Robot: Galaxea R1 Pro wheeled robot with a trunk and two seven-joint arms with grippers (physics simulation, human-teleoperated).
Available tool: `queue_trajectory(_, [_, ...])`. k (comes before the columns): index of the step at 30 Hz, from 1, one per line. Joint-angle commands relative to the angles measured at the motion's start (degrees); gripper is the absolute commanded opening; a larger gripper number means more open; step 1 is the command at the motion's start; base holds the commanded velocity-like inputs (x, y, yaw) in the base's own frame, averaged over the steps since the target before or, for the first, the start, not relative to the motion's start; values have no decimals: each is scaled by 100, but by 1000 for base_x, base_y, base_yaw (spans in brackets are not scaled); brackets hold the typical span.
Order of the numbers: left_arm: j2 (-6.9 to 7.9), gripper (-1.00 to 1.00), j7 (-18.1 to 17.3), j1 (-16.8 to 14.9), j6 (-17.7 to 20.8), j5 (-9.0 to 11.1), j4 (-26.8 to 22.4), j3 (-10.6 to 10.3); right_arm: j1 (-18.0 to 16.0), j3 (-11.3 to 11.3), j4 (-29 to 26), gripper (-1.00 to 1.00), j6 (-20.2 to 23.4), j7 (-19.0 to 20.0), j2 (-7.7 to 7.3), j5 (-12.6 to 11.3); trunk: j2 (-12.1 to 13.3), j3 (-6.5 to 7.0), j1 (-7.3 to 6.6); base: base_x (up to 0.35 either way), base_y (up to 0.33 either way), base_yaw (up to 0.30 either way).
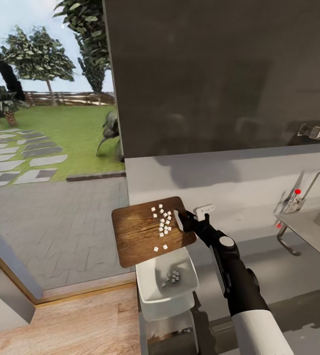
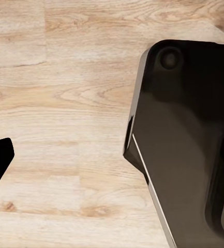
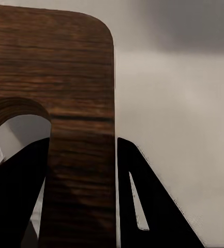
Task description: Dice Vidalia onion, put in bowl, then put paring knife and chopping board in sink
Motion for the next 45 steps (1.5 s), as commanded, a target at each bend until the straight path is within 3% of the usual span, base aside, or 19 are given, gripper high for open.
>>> queue_trajectory(1, [6,100,45,3,-5,23,-14,-49,-5,-19,43,-100,-36,49,7,45,-12,-11,4,0,0,0])
queue_trajectory(8, [5,100,45,2,-5,23,-14,-47,-5,-22,203,-100,-318,41,7,45,-12,-11,4,0,0,0])
queue_trajectory(45, [3,100,45,3,-5,24,-14,-48,-5,-19,245,-100,-346,41,8,46,-12,-11,4,0,0,0])
